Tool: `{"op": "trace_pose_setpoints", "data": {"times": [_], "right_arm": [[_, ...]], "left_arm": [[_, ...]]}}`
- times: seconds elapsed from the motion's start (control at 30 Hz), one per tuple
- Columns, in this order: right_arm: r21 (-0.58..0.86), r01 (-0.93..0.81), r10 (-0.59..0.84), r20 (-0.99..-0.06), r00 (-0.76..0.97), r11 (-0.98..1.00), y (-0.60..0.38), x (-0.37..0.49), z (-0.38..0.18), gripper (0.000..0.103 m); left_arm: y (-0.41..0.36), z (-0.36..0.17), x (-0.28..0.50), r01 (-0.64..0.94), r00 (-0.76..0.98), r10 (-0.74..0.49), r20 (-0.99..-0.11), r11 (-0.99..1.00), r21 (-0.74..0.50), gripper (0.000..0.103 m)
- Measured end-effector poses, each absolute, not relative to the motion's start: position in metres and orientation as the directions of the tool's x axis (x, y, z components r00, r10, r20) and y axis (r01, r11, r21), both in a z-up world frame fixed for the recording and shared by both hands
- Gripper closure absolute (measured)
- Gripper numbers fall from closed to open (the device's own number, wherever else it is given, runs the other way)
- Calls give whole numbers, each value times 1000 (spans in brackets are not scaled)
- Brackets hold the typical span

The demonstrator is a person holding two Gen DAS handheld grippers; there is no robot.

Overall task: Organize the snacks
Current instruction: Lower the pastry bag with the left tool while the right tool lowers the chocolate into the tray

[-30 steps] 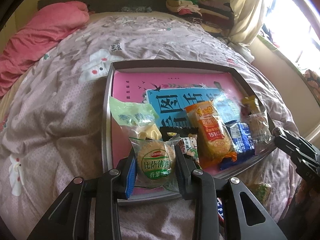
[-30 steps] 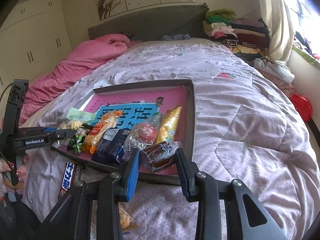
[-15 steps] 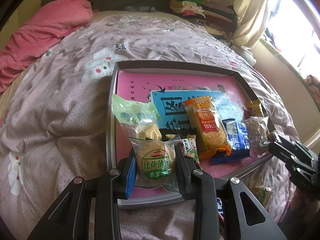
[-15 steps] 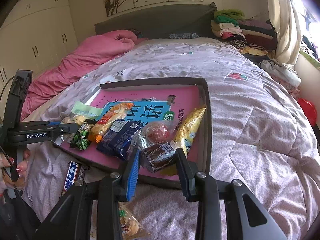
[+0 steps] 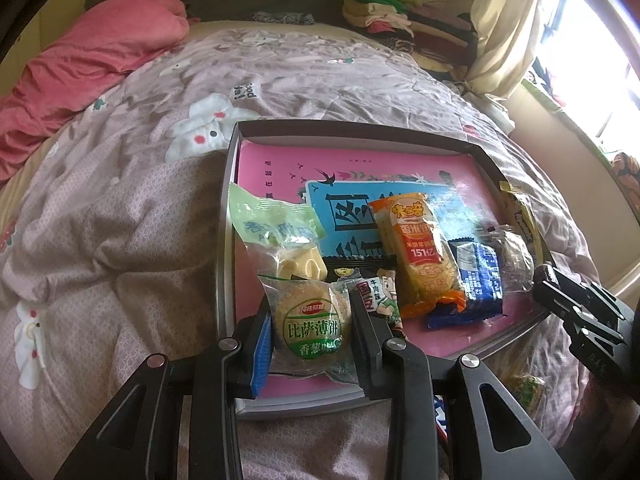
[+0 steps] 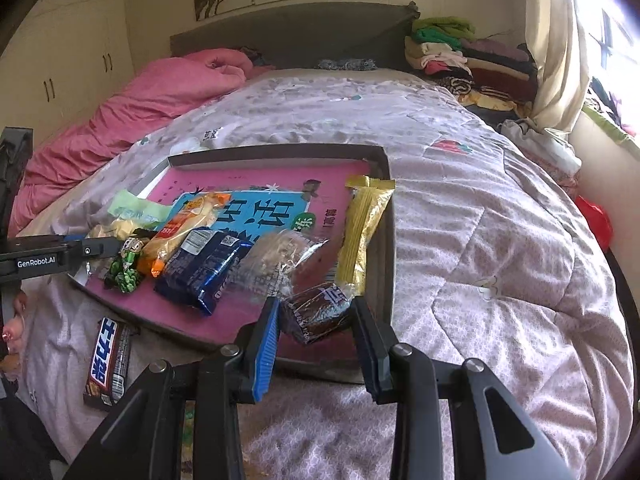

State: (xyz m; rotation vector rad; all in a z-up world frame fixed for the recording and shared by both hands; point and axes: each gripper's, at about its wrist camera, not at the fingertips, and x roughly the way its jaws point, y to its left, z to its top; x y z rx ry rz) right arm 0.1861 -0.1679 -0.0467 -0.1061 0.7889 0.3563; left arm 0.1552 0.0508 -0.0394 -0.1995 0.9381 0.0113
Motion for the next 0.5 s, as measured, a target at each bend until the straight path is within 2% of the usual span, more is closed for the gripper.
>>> {"op": "trace_pose_setpoints", "data": {"times": [0.5], "right_arm": [[67,-345,287,-710,643,936,-169,186,-46,66]], "left_arm": [[51,-41,158,-107,584,-50,-810,985,-138,68]]}}
